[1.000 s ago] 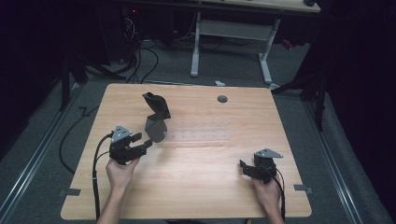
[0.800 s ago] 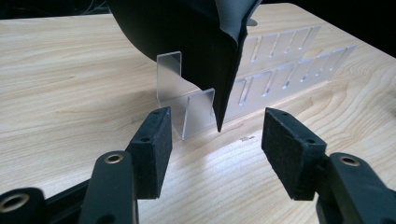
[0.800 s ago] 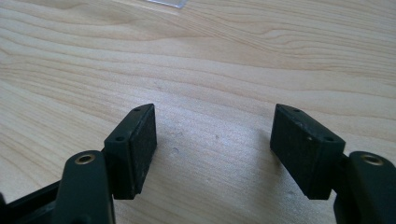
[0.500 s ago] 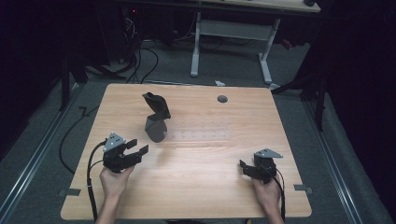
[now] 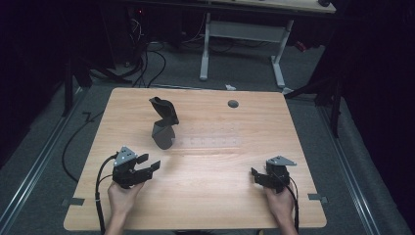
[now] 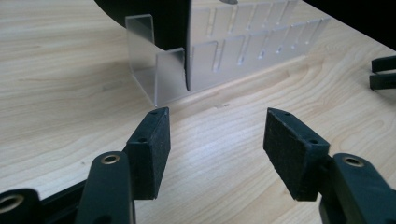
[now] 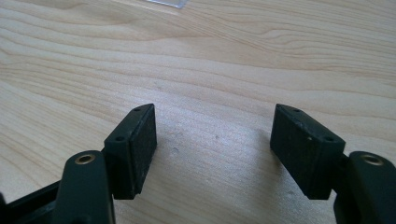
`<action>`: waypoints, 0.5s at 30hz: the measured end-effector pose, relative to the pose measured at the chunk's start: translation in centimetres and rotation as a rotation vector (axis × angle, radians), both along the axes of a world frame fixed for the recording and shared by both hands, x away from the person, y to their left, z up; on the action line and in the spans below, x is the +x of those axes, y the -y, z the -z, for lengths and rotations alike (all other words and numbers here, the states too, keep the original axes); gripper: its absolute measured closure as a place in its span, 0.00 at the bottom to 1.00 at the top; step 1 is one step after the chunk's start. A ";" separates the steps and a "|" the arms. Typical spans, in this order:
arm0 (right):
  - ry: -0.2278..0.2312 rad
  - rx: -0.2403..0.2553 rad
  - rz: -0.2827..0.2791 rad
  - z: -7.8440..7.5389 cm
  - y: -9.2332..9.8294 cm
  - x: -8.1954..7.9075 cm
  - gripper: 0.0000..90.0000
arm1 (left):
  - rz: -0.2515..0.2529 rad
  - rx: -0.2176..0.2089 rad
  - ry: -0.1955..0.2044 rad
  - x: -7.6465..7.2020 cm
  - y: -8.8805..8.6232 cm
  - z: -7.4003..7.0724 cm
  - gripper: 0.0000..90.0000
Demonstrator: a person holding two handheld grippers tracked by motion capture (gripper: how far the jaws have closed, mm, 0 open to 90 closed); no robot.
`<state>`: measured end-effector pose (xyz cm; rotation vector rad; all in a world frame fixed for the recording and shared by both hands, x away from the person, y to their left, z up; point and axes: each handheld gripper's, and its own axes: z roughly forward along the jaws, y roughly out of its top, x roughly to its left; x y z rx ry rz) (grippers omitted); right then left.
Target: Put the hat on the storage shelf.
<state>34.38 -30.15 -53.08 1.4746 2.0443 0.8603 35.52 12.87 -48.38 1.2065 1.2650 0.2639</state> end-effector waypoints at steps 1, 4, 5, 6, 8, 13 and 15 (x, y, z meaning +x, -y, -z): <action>0.000 0.000 0.000 0.0 0.0 0.0 0.35 | 0.002 0.001 -0.003 0.0 0.1 0.1 0.46; 0.000 0.000 0.000 0.0 0.0 0.0 0.35 | 0.008 0.005 -0.013 -0.2 0.5 0.5 0.46; 0.000 0.000 -0.001 0.0 0.0 0.0 0.35 | 0.011 0.005 -0.017 -0.3 0.6 0.7 0.45; 0.000 0.000 0.000 0.0 0.0 0.0 0.35 | 0.014 0.010 -0.017 -0.3 0.7 0.8 0.45; 0.000 0.000 0.000 0.0 0.0 0.0 0.35 | 0.018 0.009 -0.021 -0.4 0.9 1.1 0.45; 0.000 0.000 0.000 0.0 0.0 0.0 0.35 | 0.026 0.018 -0.037 -0.5 1.4 1.7 0.44; 0.000 0.000 0.001 0.0 0.0 0.0 0.35 | 0.030 0.026 -0.040 -0.6 1.6 2.0 0.44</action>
